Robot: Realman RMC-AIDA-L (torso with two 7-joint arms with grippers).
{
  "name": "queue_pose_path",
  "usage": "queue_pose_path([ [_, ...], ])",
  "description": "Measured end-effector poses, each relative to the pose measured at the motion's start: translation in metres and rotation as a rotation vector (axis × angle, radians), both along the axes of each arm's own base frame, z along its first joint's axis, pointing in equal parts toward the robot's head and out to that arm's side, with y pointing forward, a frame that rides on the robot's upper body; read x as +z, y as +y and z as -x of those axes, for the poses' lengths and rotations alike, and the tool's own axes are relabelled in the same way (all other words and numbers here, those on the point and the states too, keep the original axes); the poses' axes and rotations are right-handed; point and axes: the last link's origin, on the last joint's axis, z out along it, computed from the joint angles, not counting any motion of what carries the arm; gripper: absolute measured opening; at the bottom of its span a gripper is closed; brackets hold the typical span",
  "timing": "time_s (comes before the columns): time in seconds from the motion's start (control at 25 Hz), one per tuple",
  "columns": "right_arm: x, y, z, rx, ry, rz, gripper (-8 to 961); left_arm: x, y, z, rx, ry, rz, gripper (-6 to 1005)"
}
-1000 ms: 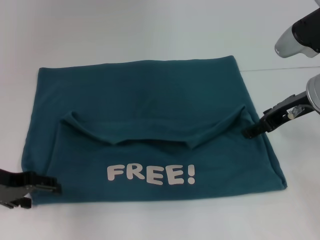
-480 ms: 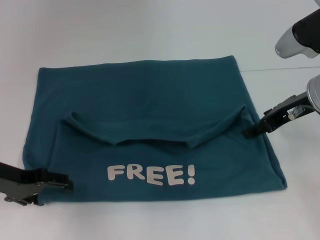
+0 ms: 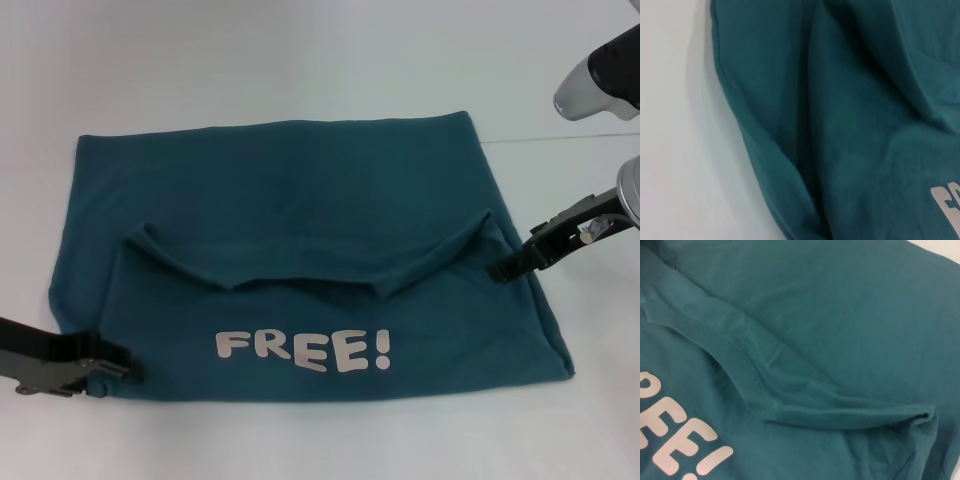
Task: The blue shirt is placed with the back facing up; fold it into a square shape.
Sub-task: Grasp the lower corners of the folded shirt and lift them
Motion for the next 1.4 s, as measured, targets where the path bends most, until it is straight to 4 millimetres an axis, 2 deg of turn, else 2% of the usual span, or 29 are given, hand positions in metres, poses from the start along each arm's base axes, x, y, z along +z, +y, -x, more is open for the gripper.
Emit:
queue_pose_path([
  [0.32, 0.002, -0.002, 0.0, -0.016, 0.009, 0.002, 918, -0.002, 0.0, -0.002, -0.049, 0.006, 0.016, 540],
  [0.44, 0.004, -0.005, -0.001, -0.04, 0.01, -0.001, 919, -0.002, 0.0, -0.002, -0.065, 0.005, 0.022, 333],
  [0.64, 0.013, -0.016, -0.009, -0.133, -0.019, -0.013, 919, -0.005, -0.001, -0.003, -0.091, 0.006, 0.038, 152],
  [1.04, 0.018, -0.047, -0.039, -0.324, 0.013, -0.028, 919, -0.01, -0.005, 0.001, -0.12, -0.001, 0.054, 119],
  [1.4, 0.006, -0.052, -0.053, -0.362, 0.077, -0.046, 915, -0.009, -0.004, 0.001, -0.135, 0.005, 0.051, 119],
])
